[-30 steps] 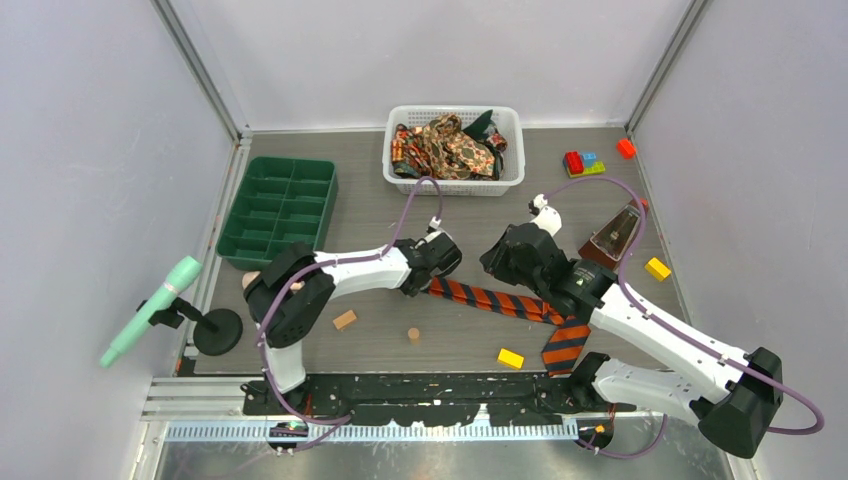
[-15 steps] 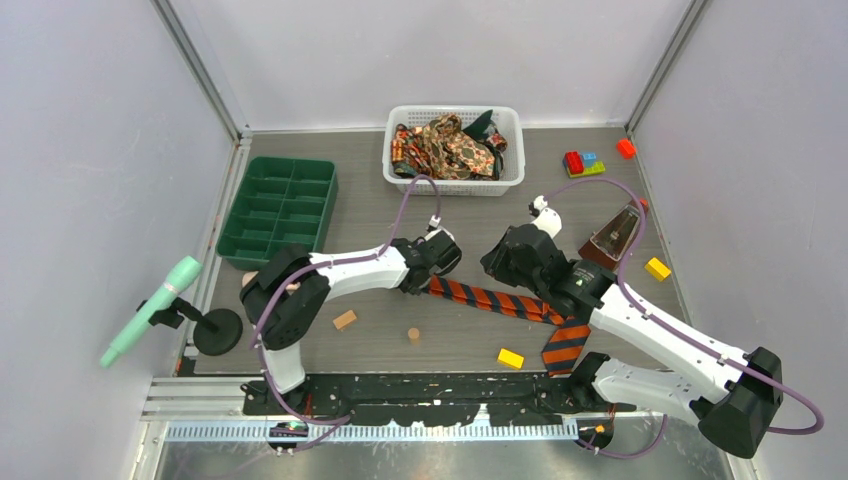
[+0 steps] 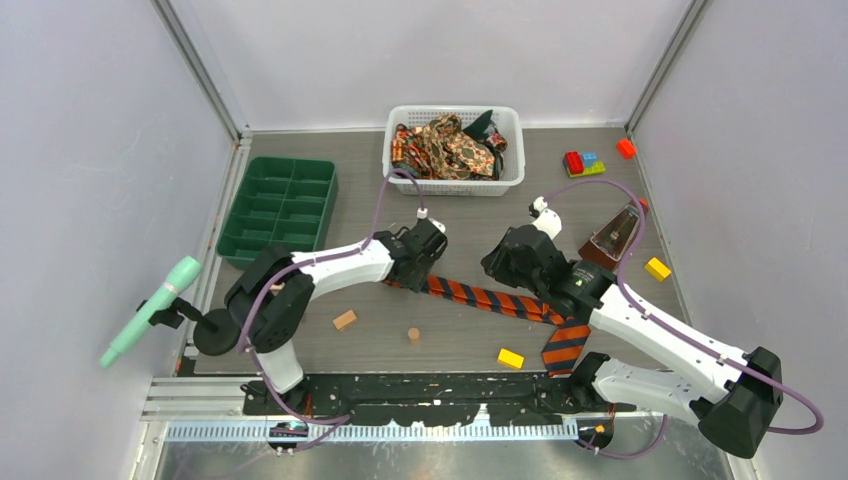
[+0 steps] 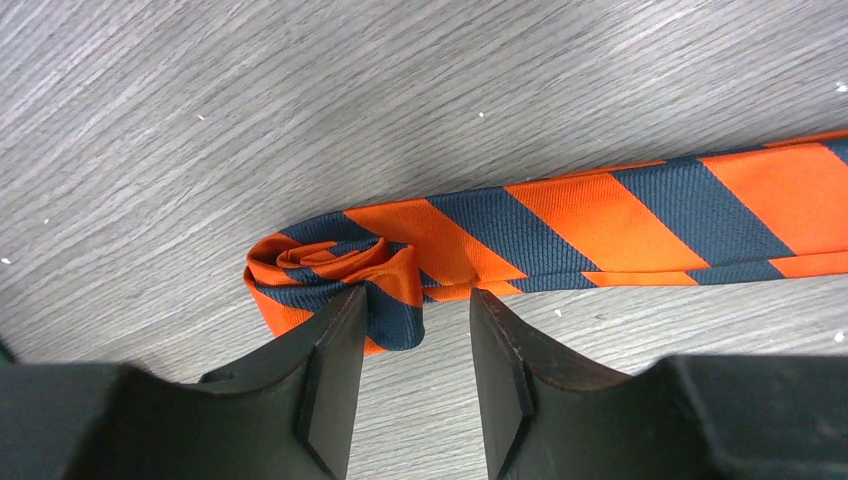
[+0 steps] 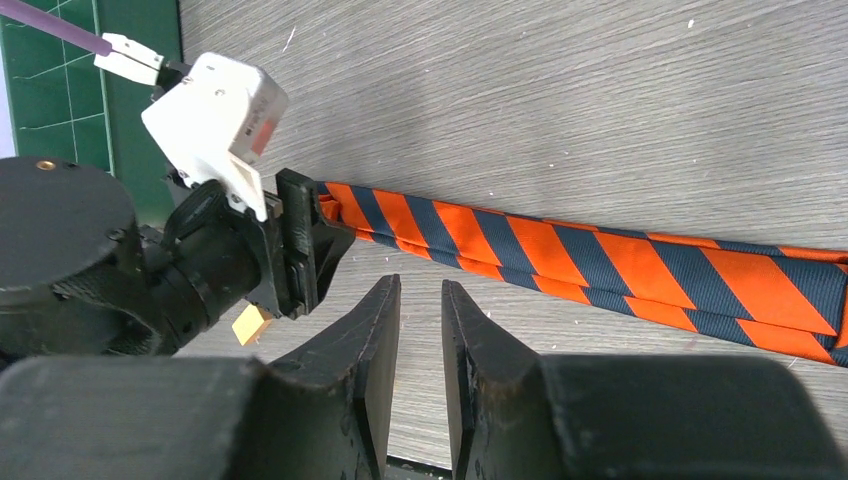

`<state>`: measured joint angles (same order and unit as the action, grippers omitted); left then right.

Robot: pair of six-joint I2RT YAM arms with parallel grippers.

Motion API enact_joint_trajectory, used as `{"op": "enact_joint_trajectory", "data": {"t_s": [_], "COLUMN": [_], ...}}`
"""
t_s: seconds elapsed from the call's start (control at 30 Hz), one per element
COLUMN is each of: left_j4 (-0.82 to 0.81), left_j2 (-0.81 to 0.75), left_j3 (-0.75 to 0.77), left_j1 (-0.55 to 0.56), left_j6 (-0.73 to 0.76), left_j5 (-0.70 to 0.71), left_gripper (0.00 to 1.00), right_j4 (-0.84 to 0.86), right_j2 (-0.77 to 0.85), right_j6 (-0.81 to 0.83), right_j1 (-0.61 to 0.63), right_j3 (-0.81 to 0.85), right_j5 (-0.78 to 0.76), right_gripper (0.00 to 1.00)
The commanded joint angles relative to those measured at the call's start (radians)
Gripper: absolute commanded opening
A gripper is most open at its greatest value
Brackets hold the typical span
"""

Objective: Roll the ties
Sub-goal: Roll the tie at the center of the board.

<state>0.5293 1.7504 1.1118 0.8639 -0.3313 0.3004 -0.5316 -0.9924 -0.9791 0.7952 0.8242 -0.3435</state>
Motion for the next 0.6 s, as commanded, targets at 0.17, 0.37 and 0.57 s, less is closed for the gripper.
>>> {"op": "enact_joint_trajectory", "data": {"t_s": [0.17, 0.37, 0.57], "left_j4": [-0.094, -0.111, -0.080], "left_j2": [-0.044, -0.052, -0.090], "left_j3": [-0.056, -0.081, -0.071], "left_j1": [-0.082, -0.109, -0.118], "left_j6": [-0.062, -0.077, -0.083], "left_j5": [-0.254, -0.296, -0.268], "left_gripper": [0.43, 0.42, 0.43], "right_j4": [0.015, 0.022, 0.041], "right_j2": [0.003, -0.005, -0.028], "right_j6": [-0.013, -0.016, -0.015], "right_j1": [0.001, 0.001, 0.001], "right_j3": [0.011, 0.007, 0.015], "right_j5": [-0.021, -0.016, -0.006], "right_gripper": [0.28, 0.28, 0.29]}}
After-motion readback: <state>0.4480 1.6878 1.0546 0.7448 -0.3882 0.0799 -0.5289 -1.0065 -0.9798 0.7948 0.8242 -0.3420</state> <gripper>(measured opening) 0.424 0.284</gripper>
